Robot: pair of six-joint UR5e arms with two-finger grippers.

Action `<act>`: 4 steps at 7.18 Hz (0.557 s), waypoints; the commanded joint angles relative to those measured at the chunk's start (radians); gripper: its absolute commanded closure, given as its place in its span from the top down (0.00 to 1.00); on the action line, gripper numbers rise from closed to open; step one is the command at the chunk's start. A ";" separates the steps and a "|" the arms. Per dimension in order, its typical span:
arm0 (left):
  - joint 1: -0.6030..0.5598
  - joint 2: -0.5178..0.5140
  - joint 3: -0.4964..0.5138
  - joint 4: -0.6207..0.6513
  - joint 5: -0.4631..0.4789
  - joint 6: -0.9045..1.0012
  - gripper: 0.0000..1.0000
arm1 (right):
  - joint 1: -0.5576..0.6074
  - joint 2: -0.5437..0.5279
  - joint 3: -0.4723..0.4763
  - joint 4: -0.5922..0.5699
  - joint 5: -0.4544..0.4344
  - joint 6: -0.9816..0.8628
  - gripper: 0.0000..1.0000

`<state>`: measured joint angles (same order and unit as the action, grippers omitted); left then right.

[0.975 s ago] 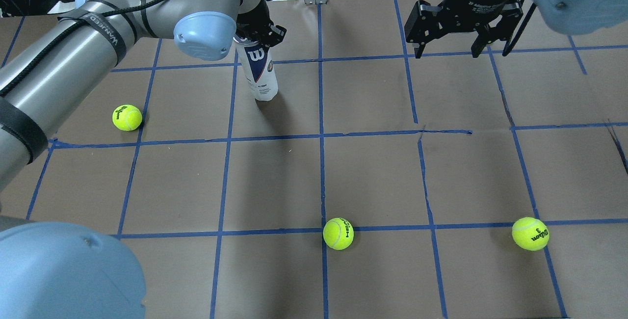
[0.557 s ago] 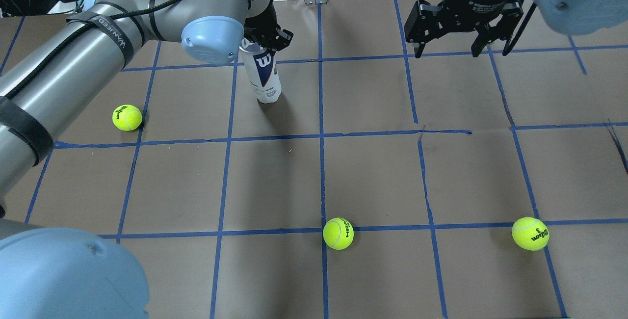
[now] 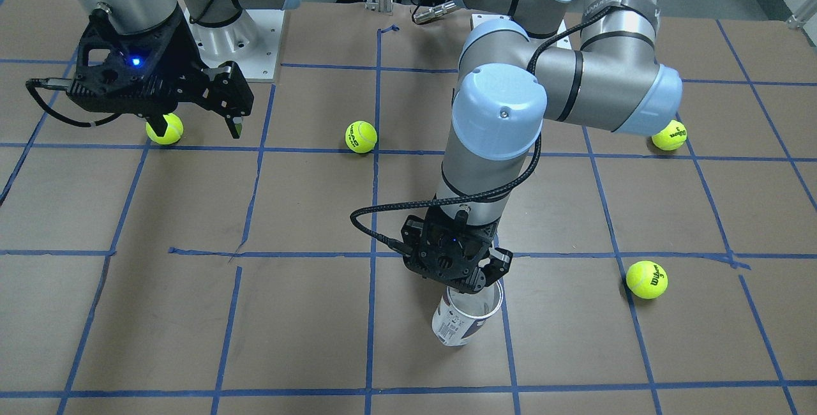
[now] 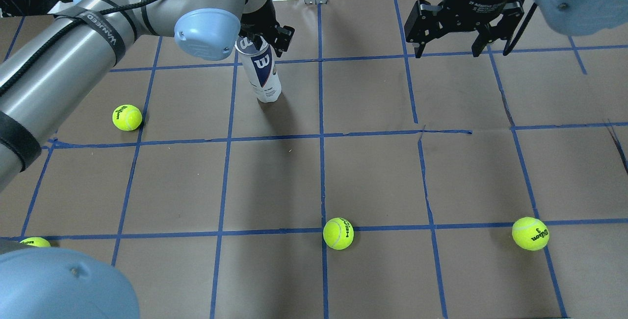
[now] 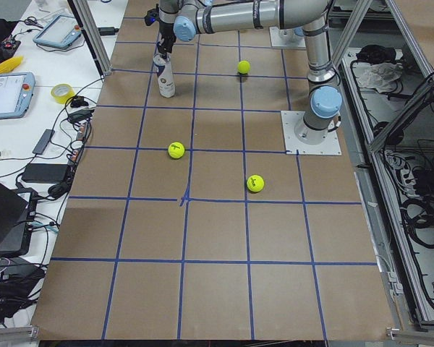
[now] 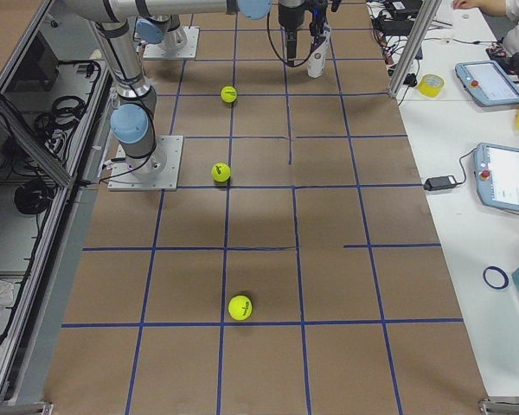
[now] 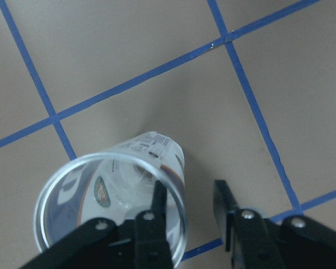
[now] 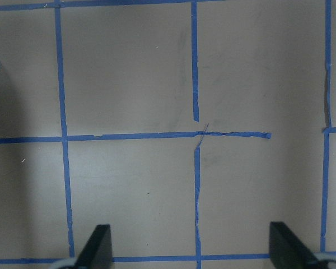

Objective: Lift up tennis ball bucket
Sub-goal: 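Open the left gripper and lift it off the can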

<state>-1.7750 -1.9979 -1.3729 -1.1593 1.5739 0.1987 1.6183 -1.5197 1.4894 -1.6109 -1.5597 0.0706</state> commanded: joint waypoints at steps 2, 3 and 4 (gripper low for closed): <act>0.022 0.100 0.176 -0.364 0.009 -0.192 1.00 | 0.003 -0.001 0.000 0.000 0.001 0.000 1.00; 0.082 0.138 0.186 -0.422 0.009 -0.206 1.00 | 0.000 -0.001 0.002 0.002 0.001 0.001 1.00; 0.160 0.174 0.170 -0.451 0.006 -0.206 1.00 | 0.003 0.003 0.002 0.000 0.001 0.001 1.00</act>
<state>-1.6985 -1.8700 -1.2049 -1.5449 1.5815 0.0110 1.6199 -1.5195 1.4905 -1.6100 -1.5588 0.0715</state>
